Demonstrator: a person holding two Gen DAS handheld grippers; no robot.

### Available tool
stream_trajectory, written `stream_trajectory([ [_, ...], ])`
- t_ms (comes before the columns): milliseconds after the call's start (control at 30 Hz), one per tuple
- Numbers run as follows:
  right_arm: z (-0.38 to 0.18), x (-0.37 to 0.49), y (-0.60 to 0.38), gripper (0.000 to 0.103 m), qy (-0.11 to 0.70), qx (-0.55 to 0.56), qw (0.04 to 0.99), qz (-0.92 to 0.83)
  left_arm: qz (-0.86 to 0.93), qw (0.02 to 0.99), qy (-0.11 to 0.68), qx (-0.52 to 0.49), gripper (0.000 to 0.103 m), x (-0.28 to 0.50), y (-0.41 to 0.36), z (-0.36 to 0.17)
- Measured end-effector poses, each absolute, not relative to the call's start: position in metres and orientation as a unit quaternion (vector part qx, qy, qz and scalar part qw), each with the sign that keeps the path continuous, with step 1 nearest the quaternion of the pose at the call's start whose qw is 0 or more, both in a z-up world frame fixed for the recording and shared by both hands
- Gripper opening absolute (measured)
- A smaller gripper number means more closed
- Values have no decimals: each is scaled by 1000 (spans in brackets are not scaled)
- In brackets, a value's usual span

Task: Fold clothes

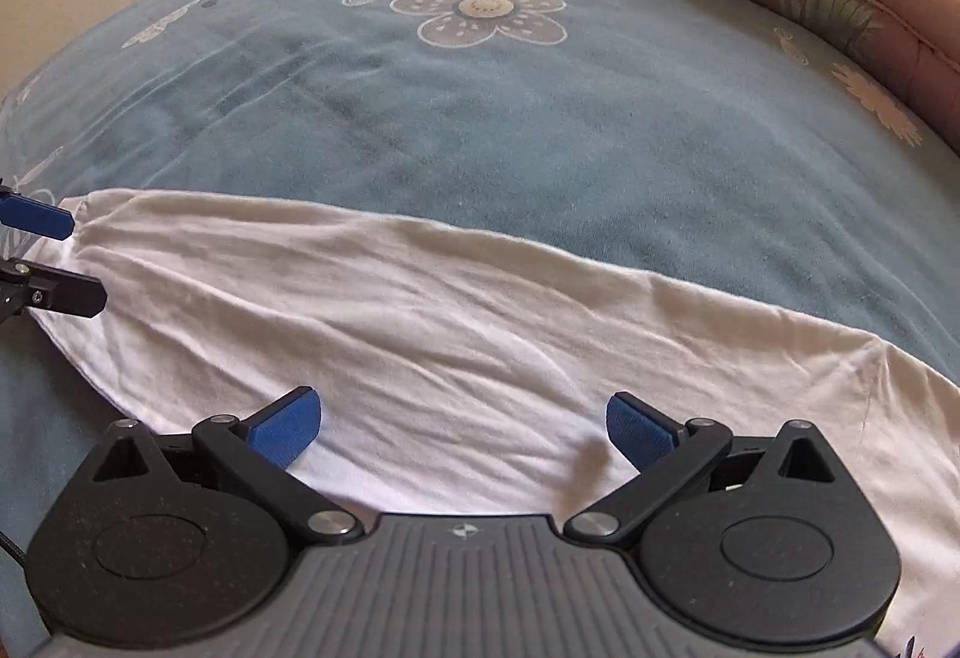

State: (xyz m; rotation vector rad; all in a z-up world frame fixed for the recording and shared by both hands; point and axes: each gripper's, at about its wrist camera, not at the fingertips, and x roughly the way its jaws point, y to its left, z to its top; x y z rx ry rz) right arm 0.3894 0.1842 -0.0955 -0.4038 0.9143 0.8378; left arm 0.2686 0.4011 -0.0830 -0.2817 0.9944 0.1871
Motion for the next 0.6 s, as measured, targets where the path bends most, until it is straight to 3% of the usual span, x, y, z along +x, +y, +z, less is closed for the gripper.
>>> stream_trajectory([
  [167,-91,377,184,103,411,-187,791,413,66,874,444,-188,91,305,406,-72],
  [600,-71,366,117,103,417,-159,814,372,30,859,483,-168,91,336,359,-79],
])
